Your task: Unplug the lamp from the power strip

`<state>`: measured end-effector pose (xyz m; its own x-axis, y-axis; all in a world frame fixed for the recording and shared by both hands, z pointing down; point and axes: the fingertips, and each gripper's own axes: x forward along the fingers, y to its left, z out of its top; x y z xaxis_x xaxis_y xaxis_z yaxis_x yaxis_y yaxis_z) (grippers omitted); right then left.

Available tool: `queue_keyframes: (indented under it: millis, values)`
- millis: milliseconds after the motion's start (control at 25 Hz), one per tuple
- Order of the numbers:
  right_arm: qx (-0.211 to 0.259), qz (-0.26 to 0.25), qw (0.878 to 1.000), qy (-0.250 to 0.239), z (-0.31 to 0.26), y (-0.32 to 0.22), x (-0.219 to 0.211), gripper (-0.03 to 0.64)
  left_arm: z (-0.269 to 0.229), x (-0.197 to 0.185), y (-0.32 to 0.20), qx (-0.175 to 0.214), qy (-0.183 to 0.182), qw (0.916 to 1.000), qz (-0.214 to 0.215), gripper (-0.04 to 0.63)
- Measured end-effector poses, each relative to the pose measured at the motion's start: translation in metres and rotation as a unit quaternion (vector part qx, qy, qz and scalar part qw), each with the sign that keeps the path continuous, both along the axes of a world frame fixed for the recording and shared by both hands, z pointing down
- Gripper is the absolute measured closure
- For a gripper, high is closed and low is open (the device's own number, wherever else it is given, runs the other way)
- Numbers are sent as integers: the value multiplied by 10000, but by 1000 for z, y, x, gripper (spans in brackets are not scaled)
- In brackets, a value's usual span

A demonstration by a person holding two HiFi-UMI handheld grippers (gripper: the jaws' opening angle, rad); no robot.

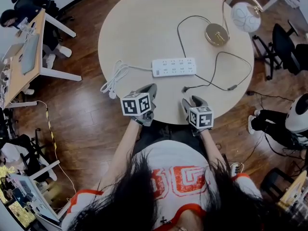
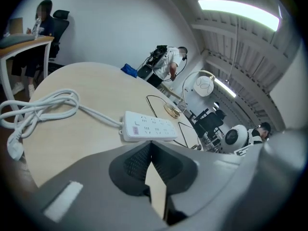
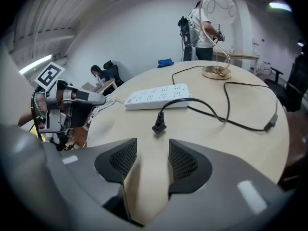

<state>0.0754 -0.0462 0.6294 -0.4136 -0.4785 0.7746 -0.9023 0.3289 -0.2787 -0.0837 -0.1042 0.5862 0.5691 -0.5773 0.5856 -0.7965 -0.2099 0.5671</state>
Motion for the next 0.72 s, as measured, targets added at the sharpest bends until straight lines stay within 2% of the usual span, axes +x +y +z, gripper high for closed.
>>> queue_keyframes:
  millis: [80, 320, 520, 720]
  values:
    - [142, 248, 9996, -70, -10, 8, 4, 424, -10, -6, 6, 124, 144, 9998, -113, 595]
    - [1026, 943, 9897, -315, -63, 15, 3, 605, -42, -21, 33, 541, 309, 9979, -167, 595]
    - [1526, 1192, 9790, -635, -103, 30, -7, 615, -58, -26, 52, 794, 414, 9959, -84, 595]
    - [1670, 1087, 9777, -668, -121, 48, -12, 615, -67, -20, 64, 944, 583, 9937, -140, 595]
